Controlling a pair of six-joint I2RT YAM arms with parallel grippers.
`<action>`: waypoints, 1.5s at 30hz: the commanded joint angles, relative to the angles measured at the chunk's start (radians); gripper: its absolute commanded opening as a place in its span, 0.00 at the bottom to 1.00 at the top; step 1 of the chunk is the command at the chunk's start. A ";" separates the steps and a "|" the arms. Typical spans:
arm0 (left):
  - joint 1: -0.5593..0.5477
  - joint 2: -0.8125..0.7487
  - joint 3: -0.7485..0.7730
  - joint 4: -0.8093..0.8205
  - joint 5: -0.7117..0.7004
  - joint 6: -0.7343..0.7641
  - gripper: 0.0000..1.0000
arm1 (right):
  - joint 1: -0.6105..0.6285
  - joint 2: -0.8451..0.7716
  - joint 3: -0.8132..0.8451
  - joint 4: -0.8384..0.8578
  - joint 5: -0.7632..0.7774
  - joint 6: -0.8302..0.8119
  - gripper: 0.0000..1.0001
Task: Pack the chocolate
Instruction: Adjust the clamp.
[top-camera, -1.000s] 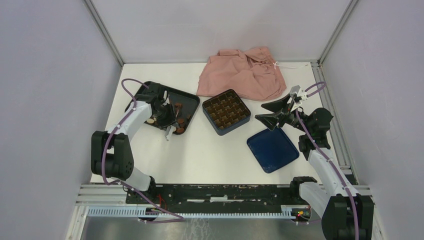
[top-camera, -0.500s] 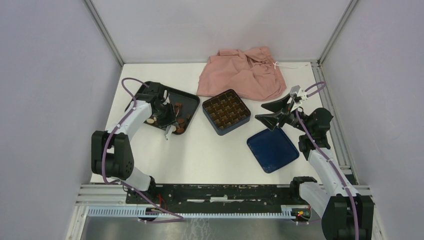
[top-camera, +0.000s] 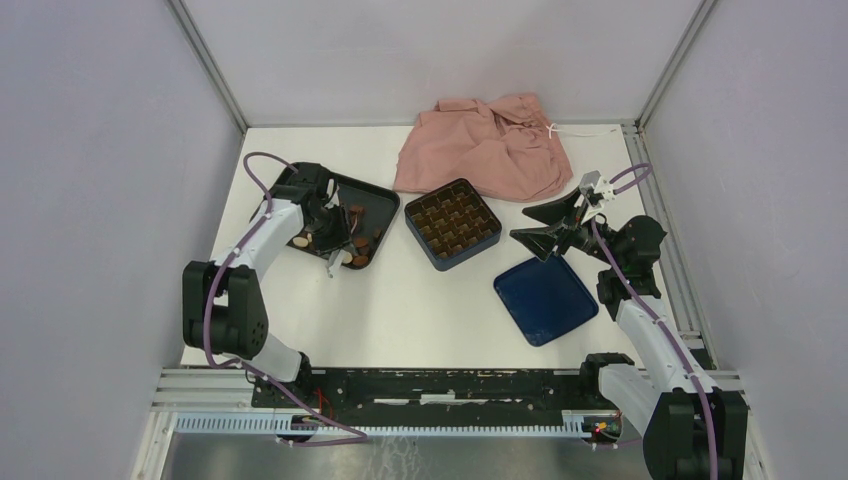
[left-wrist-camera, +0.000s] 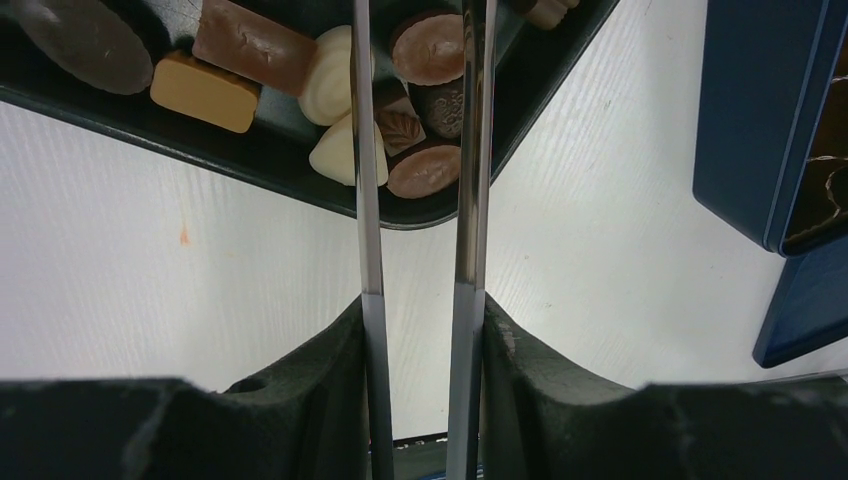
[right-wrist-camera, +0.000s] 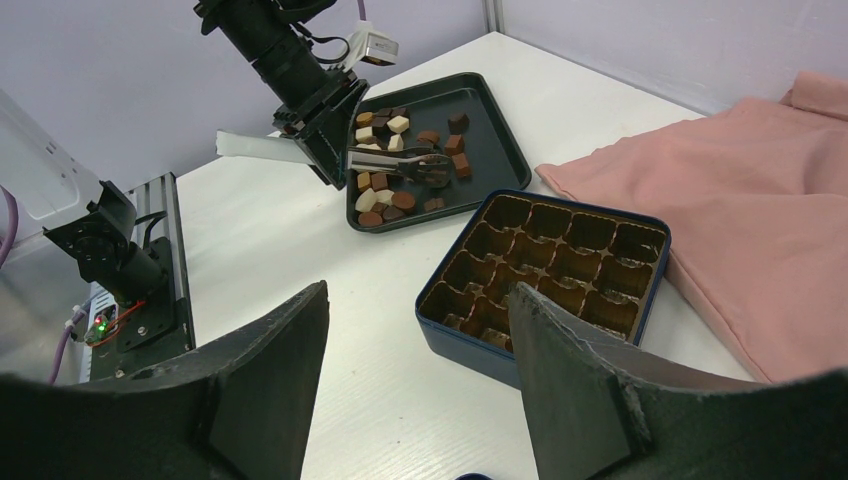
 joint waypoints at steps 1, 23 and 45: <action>0.003 -0.002 0.052 -0.010 -0.012 0.044 0.02 | -0.004 -0.014 0.019 0.033 -0.013 -0.003 0.72; 0.003 -0.018 0.078 -0.017 -0.018 0.053 0.02 | -0.004 -0.014 0.019 0.033 -0.013 -0.004 0.72; 0.002 0.061 0.083 -0.007 -0.004 0.063 0.24 | -0.003 -0.012 0.020 0.033 -0.014 -0.005 0.72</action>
